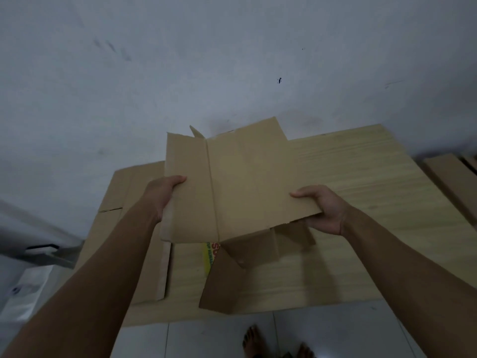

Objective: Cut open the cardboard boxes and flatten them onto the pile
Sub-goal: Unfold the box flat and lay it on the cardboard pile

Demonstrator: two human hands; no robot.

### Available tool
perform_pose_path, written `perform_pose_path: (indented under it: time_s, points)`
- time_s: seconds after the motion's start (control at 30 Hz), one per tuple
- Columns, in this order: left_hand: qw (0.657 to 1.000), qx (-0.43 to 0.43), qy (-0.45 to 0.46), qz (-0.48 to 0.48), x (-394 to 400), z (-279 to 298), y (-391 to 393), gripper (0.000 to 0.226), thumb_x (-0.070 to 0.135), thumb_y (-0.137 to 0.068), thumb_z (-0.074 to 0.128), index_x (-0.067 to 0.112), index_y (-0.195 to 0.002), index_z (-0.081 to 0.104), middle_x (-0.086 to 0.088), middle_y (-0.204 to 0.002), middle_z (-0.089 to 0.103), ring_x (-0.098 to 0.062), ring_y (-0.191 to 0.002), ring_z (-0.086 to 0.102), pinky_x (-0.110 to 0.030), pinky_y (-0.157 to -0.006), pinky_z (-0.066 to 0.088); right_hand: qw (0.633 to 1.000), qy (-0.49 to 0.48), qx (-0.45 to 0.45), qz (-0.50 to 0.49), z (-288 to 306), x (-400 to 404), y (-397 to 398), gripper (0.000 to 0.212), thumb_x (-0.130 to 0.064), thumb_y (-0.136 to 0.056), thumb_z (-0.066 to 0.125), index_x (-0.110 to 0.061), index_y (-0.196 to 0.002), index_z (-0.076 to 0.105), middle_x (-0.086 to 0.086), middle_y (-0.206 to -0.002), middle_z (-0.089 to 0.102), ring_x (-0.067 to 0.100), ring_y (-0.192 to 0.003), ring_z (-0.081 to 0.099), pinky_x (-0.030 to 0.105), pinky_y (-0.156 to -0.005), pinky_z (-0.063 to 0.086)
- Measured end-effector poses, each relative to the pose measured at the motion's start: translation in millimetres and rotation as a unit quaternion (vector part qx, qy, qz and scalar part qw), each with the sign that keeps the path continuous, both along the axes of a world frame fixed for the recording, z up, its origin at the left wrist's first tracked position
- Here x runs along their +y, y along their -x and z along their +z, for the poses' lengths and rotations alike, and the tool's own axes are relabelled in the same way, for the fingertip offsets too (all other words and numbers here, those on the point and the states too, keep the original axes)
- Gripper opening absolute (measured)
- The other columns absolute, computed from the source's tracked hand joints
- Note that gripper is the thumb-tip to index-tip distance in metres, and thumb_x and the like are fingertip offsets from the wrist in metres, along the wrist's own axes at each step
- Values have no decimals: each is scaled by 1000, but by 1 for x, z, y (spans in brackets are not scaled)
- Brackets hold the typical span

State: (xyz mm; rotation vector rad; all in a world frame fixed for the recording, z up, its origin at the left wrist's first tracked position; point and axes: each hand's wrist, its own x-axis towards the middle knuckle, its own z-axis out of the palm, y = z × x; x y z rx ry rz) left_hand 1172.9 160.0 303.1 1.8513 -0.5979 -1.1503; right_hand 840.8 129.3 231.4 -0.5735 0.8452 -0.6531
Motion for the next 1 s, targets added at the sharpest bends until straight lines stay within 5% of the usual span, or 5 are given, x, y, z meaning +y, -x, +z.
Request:
perform_pose_path:
  time_s: [0.27, 0.47, 0.73, 0.87, 1.0]
  points:
    - [1000, -13, 24, -13, -7, -3, 2, 25, 14, -95, 67, 8, -120, 64, -10, -96, 70, -25, -80, 67, -32, -62, 52, 993, -1, -89, -83, 5, -9, 4, 61, -46, -70, 69, -20, -124, 64, 8, -112, 63, 29, -97, 58, 44, -84, 44]
    - [999, -32, 23, -13, -12, -4, 0, 34, 17, -92, 71, 4, -123, 67, -14, -106, 73, -29, -89, 71, -34, -69, 56, 987, 30, -84, -137, 5, -1, -25, 78, -82, -89, 32, -25, -126, 69, 2, -112, 74, 20, -100, 69, 38, -89, 50]
    - [996, -74, 38, -19, -18, -4, 3, 27, 17, -92, 71, 7, -117, 69, -5, -92, 71, -21, -79, 68, -28, -62, 52, 975, 129, 150, -104, 4, -1, 3, 41, -57, -97, 48, -28, -117, 68, -6, -98, 73, 15, -93, 65, 32, -74, 49]
    - [995, -91, 26, -39, -20, -5, 4, 36, 18, -92, 71, 3, -124, 67, -11, -102, 71, -22, -80, 67, -28, -63, 51, 937, 116, 328, -24, 5, -7, 23, 50, -54, -78, 74, -16, -110, 72, 2, -107, 75, 20, -101, 69, 42, -97, 54]
    - [993, -102, 5, -59, -19, -6, 6, 35, 22, -91, 71, 4, -120, 65, -12, -100, 70, -25, -83, 66, -32, -67, 53, 898, 106, 425, 45, 17, -3, 21, 39, -44, -82, 76, -15, -106, 70, 3, -97, 73, 22, -85, 70, 29, -67, 53]
